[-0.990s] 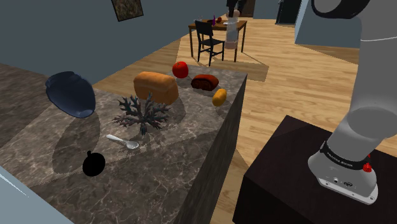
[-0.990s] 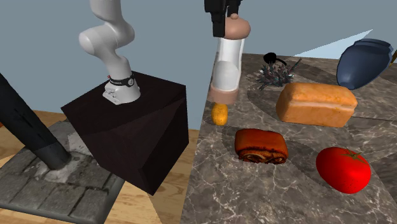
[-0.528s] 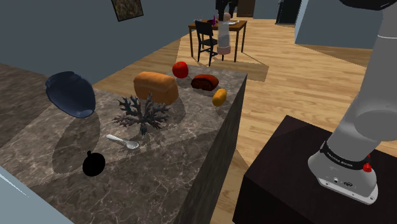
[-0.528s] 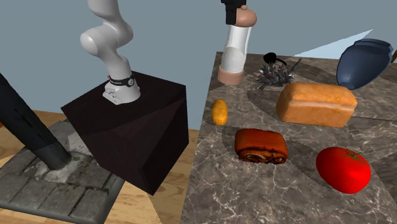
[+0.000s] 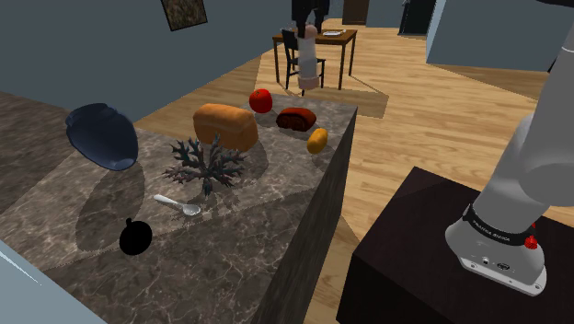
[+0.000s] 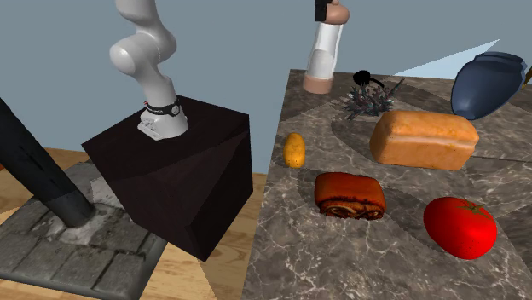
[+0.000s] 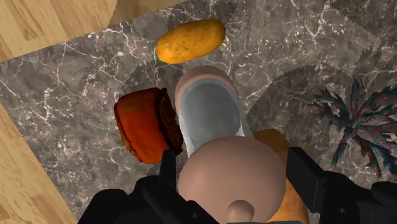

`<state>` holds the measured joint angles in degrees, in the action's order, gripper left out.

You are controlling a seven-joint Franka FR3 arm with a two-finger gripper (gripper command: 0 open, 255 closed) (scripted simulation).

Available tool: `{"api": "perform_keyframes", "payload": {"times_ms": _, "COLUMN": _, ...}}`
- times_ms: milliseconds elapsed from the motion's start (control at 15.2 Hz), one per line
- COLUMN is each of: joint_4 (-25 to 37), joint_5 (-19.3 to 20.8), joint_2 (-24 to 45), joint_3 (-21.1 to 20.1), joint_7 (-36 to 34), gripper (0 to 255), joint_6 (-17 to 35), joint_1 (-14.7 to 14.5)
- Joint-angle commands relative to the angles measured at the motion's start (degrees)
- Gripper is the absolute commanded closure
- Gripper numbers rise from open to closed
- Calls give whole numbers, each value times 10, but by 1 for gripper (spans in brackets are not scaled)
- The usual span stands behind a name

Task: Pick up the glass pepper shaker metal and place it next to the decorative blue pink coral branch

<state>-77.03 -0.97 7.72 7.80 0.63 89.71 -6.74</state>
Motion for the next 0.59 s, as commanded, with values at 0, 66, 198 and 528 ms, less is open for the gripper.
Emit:
{"api": "perform_keyframes", "payload": {"times_ms": 0, "joint_4": 2, "joint_5": 4, "joint_2": -3, "joint_3": -11, "joint_7": -28, "gripper": 255, "joint_6": -5, "joint_1": -16}}
{"api": "perform_keyframes", "payload": {"times_ms": 66, "joint_4": 1, "joint_5": 6, "joint_2": -4, "joint_3": -17, "joint_7": -42, "gripper": 255, "joint_6": -4, "joint_1": -24}}
{"api": "perform_keyframes", "payload": {"times_ms": 198, "joint_4": 0, "joint_5": 10, "joint_2": -5, "joint_3": -29, "joint_7": -68, "gripper": 255, "joint_6": -5, "joint_1": -40}}
{"api": "perform_keyframes", "payload": {"times_ms": 528, "joint_4": 14, "joint_5": 19, "joint_2": 5, "joint_3": -57, "joint_7": -135, "gripper": 255, "joint_6": -10, "joint_1": -79}}
